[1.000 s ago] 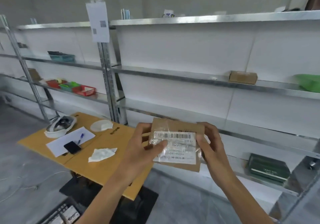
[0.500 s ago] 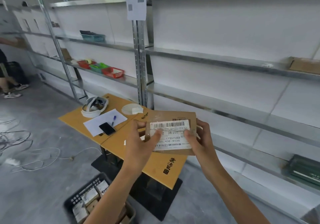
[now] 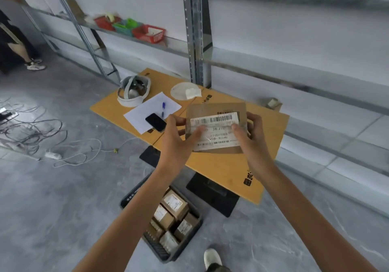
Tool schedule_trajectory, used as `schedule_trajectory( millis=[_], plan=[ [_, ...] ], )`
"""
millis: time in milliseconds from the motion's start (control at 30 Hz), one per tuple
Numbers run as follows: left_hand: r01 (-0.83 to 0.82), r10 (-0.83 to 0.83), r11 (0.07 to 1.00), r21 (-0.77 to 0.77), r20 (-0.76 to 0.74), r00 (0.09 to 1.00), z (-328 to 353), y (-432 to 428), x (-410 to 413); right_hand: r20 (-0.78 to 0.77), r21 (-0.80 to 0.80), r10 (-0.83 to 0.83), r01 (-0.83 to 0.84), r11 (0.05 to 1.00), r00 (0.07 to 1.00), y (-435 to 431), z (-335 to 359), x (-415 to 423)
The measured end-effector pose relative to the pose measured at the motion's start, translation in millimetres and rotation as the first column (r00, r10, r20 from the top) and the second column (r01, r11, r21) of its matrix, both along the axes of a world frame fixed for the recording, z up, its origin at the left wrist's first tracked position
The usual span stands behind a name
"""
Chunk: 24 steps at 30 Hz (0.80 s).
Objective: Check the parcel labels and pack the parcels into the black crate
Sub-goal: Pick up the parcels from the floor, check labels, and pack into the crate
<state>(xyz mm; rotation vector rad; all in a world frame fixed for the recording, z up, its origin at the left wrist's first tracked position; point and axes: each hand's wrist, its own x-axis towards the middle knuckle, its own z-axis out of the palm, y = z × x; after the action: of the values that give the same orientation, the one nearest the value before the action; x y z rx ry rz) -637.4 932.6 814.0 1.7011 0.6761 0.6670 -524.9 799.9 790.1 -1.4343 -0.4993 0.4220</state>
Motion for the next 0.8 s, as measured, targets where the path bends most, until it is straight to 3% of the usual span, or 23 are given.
schedule_trajectory(
  millis=[233, 333, 600, 800],
  plan=[
    [0.209, -0.214, 0.975, -0.079, -0.058, 0.975, -26, 84, -7, -0.076, -0.043, -0.119, 0.116, 0.992, 0.99, 68, -31, -27],
    [0.308, -0.309, 0.951, -0.025, -0.081, 0.948, -36, 125, -15, -0.117, -0.072, -0.239, 0.232, 0.97, 0.964, 98, -39, -50],
    [0.542, -0.542, 0.838, -0.064, -0.213, 0.813, -71, 223, -53, -0.237, -0.203, -0.396, 0.353, 0.913, 0.887, 166, -72, -135],
    [0.622, -0.638, 0.765, -0.165, -0.319, 0.701, -117, 249, -70, -0.353, -0.32, -0.495, 0.394, 0.861, 0.794, 185, -113, -179]
  ],
)
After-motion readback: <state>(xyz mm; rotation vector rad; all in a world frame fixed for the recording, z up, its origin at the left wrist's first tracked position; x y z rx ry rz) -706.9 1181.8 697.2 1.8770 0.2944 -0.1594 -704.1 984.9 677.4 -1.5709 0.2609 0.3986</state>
